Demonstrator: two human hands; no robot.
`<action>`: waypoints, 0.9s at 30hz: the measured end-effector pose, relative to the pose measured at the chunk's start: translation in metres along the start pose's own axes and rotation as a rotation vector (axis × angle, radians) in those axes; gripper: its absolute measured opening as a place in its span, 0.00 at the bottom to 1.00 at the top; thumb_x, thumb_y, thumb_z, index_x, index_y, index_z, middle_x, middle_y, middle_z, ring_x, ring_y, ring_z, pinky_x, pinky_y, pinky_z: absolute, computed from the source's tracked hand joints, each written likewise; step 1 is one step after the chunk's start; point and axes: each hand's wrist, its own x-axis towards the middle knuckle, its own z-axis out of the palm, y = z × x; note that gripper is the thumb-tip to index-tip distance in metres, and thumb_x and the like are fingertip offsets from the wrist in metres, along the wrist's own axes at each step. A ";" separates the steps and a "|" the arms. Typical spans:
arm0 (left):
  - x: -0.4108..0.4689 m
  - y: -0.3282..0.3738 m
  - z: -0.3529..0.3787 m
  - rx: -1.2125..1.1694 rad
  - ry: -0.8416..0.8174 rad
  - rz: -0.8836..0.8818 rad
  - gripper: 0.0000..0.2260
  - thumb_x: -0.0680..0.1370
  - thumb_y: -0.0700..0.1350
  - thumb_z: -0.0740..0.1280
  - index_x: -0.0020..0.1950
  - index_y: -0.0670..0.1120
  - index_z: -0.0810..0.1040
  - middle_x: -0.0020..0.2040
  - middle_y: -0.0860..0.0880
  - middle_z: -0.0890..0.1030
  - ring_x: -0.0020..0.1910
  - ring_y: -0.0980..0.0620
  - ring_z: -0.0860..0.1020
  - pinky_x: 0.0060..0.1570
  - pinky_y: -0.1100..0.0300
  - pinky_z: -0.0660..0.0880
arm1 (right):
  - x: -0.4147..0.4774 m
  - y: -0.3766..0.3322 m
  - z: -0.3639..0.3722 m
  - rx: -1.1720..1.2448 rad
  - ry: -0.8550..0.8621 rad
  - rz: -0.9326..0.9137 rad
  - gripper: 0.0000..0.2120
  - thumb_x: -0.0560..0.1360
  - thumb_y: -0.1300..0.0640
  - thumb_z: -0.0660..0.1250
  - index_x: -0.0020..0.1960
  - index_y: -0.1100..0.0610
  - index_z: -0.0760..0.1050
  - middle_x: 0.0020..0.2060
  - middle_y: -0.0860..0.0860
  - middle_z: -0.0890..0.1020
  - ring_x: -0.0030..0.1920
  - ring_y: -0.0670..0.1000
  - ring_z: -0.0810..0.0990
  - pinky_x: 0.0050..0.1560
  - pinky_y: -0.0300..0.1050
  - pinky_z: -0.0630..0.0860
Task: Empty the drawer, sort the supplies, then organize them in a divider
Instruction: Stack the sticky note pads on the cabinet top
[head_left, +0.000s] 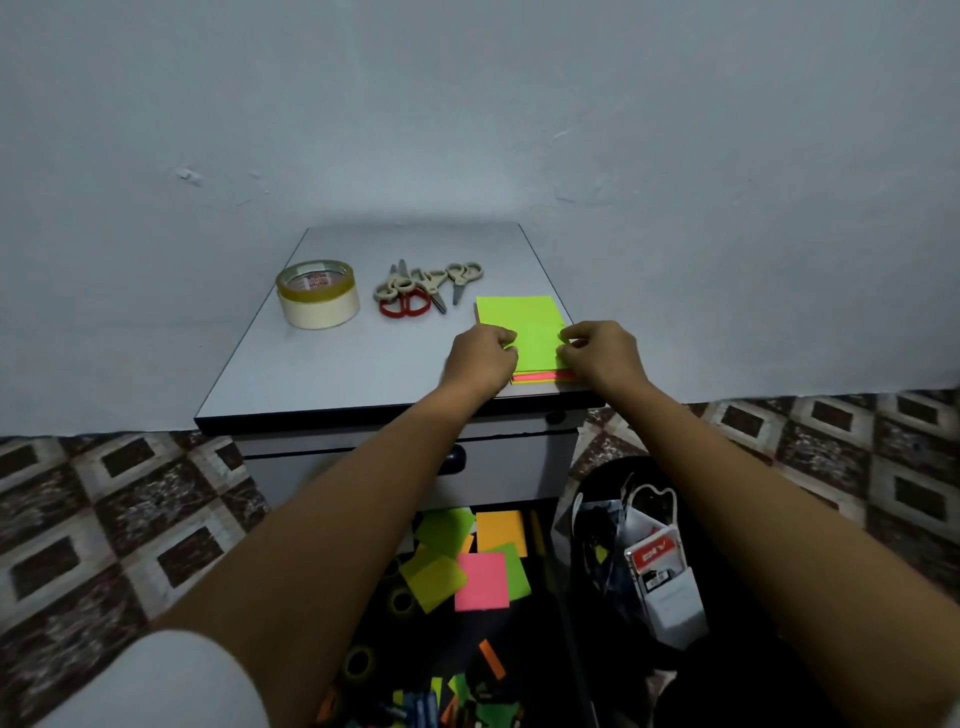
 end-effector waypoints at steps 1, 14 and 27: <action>0.000 0.000 0.000 0.003 -0.009 -0.002 0.15 0.78 0.42 0.62 0.65 0.45 0.76 0.65 0.46 0.77 0.64 0.48 0.73 0.60 0.63 0.67 | 0.000 0.001 0.001 -0.001 0.001 0.003 0.14 0.75 0.61 0.65 0.60 0.61 0.78 0.58 0.59 0.80 0.58 0.56 0.77 0.59 0.43 0.70; 0.009 -0.009 0.000 -0.417 -0.038 -0.244 0.07 0.74 0.36 0.61 0.39 0.41 0.77 0.36 0.41 0.77 0.37 0.45 0.78 0.52 0.45 0.77 | 0.007 0.004 -0.007 0.199 -0.023 0.177 0.10 0.73 0.67 0.66 0.53 0.66 0.80 0.53 0.61 0.81 0.52 0.63 0.80 0.54 0.58 0.78; -0.022 0.000 -0.017 -0.361 0.000 -0.103 0.18 0.72 0.43 0.63 0.62 0.43 0.76 0.53 0.39 0.81 0.40 0.48 0.75 0.49 0.53 0.76 | -0.015 -0.002 -0.006 -0.038 0.066 -0.034 0.19 0.76 0.61 0.64 0.66 0.61 0.73 0.62 0.59 0.76 0.63 0.56 0.74 0.61 0.42 0.67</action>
